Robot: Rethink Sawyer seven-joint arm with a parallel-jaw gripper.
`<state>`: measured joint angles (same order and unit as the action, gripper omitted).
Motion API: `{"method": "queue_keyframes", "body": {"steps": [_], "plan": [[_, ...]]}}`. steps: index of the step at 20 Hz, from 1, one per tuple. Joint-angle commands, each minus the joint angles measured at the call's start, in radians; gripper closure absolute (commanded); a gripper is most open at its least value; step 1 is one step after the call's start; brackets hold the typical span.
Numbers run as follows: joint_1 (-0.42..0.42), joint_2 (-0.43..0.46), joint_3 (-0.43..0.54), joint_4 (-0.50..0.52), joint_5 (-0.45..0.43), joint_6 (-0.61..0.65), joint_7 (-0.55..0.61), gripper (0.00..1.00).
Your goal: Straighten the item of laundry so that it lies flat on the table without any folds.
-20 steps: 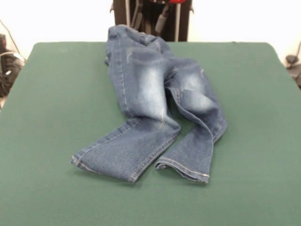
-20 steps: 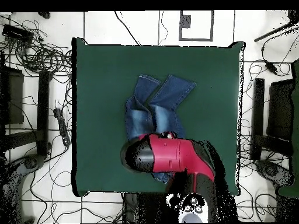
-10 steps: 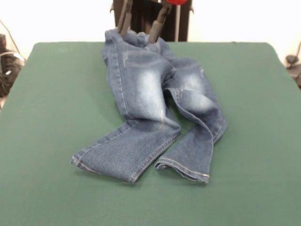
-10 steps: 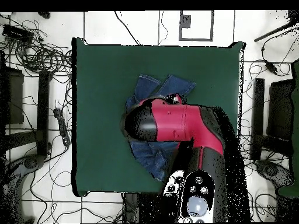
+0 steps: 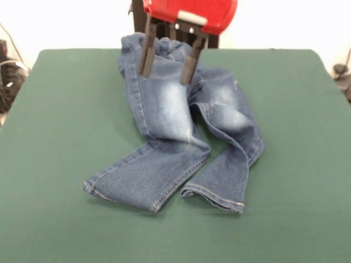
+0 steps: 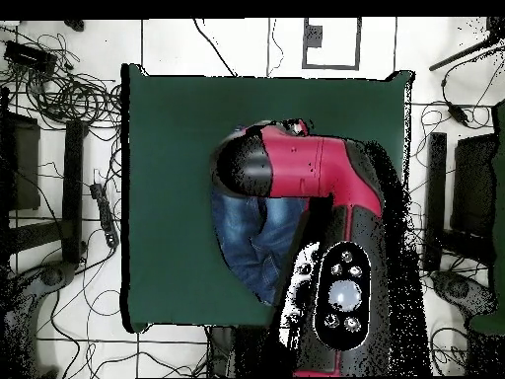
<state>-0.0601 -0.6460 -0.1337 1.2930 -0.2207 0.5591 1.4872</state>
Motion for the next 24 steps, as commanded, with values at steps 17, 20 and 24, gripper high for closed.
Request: {"method": "queue_keyframes", "body": {"steps": [17,20,24], "plan": [[-0.042,0.265,0.199,-0.275,0.305,0.325,0.232,0.0],[-0.037,0.31,0.18,-0.34,0.331,0.413,0.255,0.0],[-0.027,0.366,0.144,-0.442,0.333,0.581,0.273,0.0]]}}
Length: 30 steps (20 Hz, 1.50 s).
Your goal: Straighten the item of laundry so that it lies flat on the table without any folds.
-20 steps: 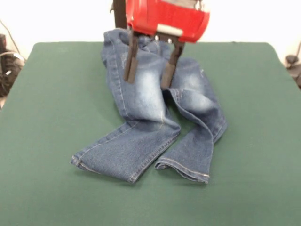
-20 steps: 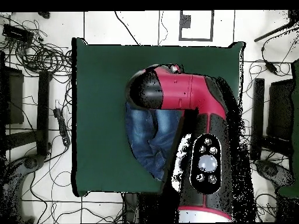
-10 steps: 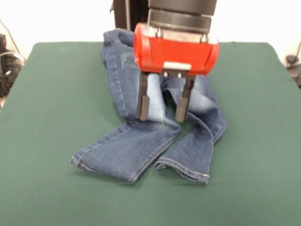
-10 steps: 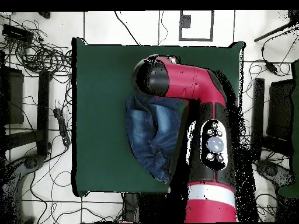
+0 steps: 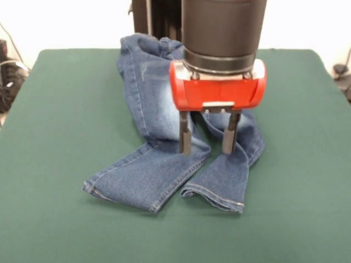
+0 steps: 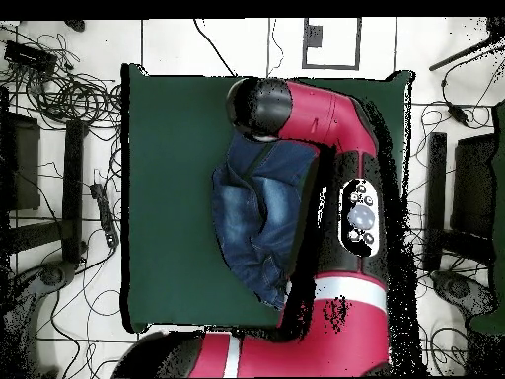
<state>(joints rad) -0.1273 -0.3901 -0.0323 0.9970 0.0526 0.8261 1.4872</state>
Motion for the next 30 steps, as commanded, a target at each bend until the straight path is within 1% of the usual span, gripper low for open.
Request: {"method": "queue_keyframes", "body": {"steps": [1,2,3,4,5,9,10,11,12,13,14,15,16,19,22,23,24,27,30], "plan": [[0.042,0.133,0.035,-0.191,0.058,0.365,0.281,0.0],[0.043,0.14,0.023,-0.203,0.059,0.399,0.299,0.0],[0.043,0.158,0.017,-0.239,0.058,0.441,0.308,0.0],[0.043,0.15,0.012,-0.228,0.058,0.455,0.31,0.0],[0.042,0.159,0.01,-0.248,0.056,0.471,0.309,0.0],[0.035,0.159,-0.001,-0.247,0.054,0.45,0.322,0.0],[0.032,0.145,-0.003,-0.221,0.053,0.433,0.314,0.0],[0.027,0.147,-0.001,-0.228,0.052,0.42,0.305,0.0],[0.02,0.134,0.0,-0.208,0.055,0.401,0.294,0.0],[0.015,0.13,0.005,-0.207,0.053,0.375,0.274,0.0],[0.008,0.112,0.013,-0.187,0.049,0.341,0.232,0.0],[0.001,0.106,0.023,-0.191,0.045,0.322,0.195,0.0],[-0.005,0.083,0.03,-0.165,0.044,0.292,0.171,0.0],[-0.021,0.061,0.041,-0.184,0.037,0.3,0.104,0.0],[-0.048,0.042,0.056,-0.178,0.021,0.272,0.016,0.0],[-0.052,0.037,0.058,-0.172,0.017,0.263,0.004,0.0],[-0.056,0.055,0.062,-0.202,0.01,0.269,-0.01,0.0],[-0.082,0.042,0.084,-0.188,-0.007,0.243,-0.089,0.0],[-0.11,0.048,0.106,-0.198,-0.022,0.242,-0.156,0.0]]}}
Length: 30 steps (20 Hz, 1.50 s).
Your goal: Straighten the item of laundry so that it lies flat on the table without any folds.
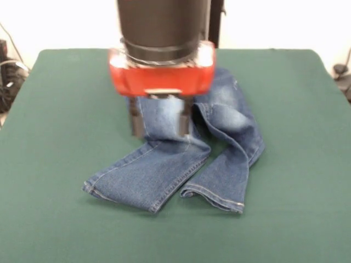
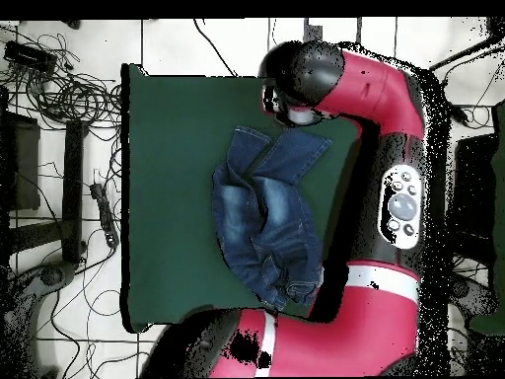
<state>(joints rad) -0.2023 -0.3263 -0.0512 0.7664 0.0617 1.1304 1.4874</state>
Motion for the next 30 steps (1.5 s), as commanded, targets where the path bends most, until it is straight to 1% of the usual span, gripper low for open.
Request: {"method": "queue_keyframes", "body": {"steps": [1,3,5,7,9,11,16,19,21,24,28,30], "plan": [[-0.043,-0.014,0.135,0.037,-0.038,-0.076,-0.179,0.0],[-0.059,-0.013,0.155,0.064,-0.048,-0.122,-0.217,0.0],[-0.073,-0.011,0.183,0.105,-0.048,-0.21,-0.211,0.0],[-0.075,-0.004,0.204,0.122,-0.061,-0.281,-0.214,0.0],[-0.07,0.012,0.213,0.115,-0.063,-0.312,-0.181,0.0],[-0.066,0.018,0.221,0.108,-0.062,-0.316,-0.162,0.0],[-0.049,0.04,0.211,0.079,-0.058,-0.276,-0.1,0.0],[-0.035,0.057,0.19,0.046,-0.06,-0.184,-0.075,0.0],[-0.019,0.067,0.161,0.022,-0.062,-0.114,-0.037,0.0],[-0.003,0.074,0.133,0.011,-0.062,-0.048,0.008,0.0],[0.008,0.092,0.108,-0.015,-0.085,0.022,0.007,0.0],[0.007,0.095,0.104,-0.013,-0.094,0.024,0.007,0.0]]}}
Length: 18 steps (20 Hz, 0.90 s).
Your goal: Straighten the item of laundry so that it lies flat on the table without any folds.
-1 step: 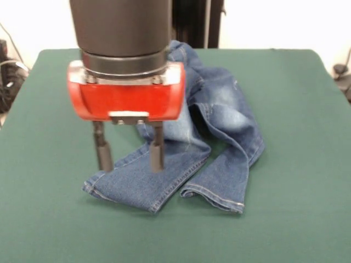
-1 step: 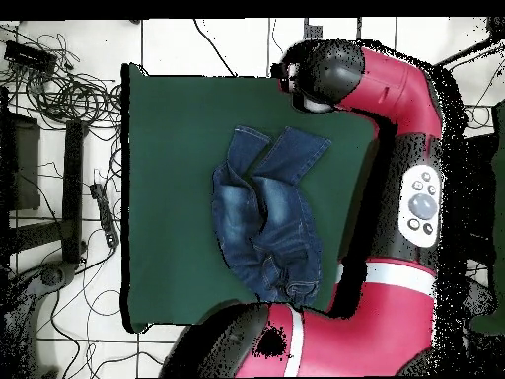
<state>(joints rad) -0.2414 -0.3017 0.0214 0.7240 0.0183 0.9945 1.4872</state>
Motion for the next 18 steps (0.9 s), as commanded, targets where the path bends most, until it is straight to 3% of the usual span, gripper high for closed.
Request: {"method": "queue_keyframes", "body": {"steps": [1,4,11,18], "plan": [[0.045,0.072,0.032,0.032,-0.055,0.158,0.003,0.0],[0.041,0.09,0.039,0.012,-0.082,0.158,-0.029,0.0],[0.014,0.098,0.075,0.044,-0.108,0.033,-0.071,0.0],[0.005,0.154,0.077,-0.01,-0.14,0.035,-0.099,0.0]]}}
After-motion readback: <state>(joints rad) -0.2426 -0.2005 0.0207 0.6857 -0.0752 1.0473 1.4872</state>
